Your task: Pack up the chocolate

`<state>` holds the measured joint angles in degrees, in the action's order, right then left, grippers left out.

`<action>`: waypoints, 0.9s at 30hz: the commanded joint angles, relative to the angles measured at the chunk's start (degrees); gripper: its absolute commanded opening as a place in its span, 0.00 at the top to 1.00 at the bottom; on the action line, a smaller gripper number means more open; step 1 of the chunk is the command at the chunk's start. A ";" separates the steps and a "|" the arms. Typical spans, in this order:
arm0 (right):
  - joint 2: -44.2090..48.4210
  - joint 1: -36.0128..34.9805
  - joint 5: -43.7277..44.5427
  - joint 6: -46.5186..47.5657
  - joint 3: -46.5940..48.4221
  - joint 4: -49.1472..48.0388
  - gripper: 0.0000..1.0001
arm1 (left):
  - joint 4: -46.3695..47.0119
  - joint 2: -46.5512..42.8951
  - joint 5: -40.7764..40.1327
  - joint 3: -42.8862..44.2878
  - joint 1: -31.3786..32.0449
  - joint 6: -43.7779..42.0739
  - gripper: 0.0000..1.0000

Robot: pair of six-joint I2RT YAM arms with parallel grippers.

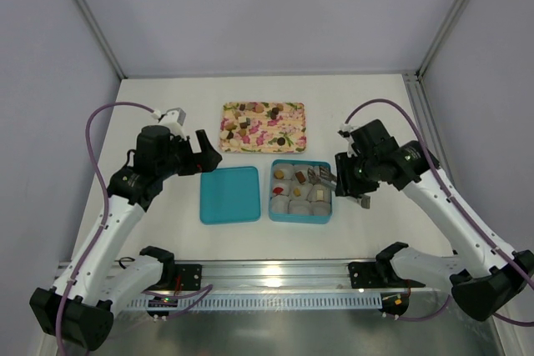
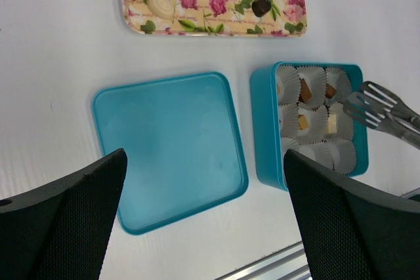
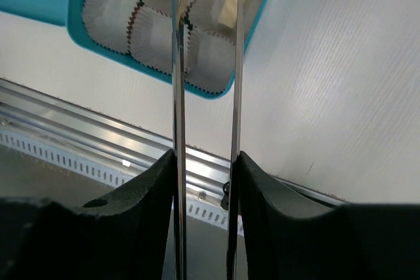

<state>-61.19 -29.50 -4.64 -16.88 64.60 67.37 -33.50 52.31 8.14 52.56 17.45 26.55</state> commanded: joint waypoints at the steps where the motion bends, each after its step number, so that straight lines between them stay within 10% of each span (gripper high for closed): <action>1: -2.00 0.05 -0.71 0.53 8.33 -1.54 0.57 | 0.98 0.16 0.65 0.18 -0.14 -0.18 0.00; 27: -60.27 3.48 1.40 7.66 57.48 -12.27 0.58 | 0.71 2.27 -0.58 -0.08 -0.23 -0.18 0.00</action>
<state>-121.67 -26.50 -3.97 -10.20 117.43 55.64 -33.52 54.41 8.10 52.56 17.45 26.55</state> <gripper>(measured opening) 0.428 0.996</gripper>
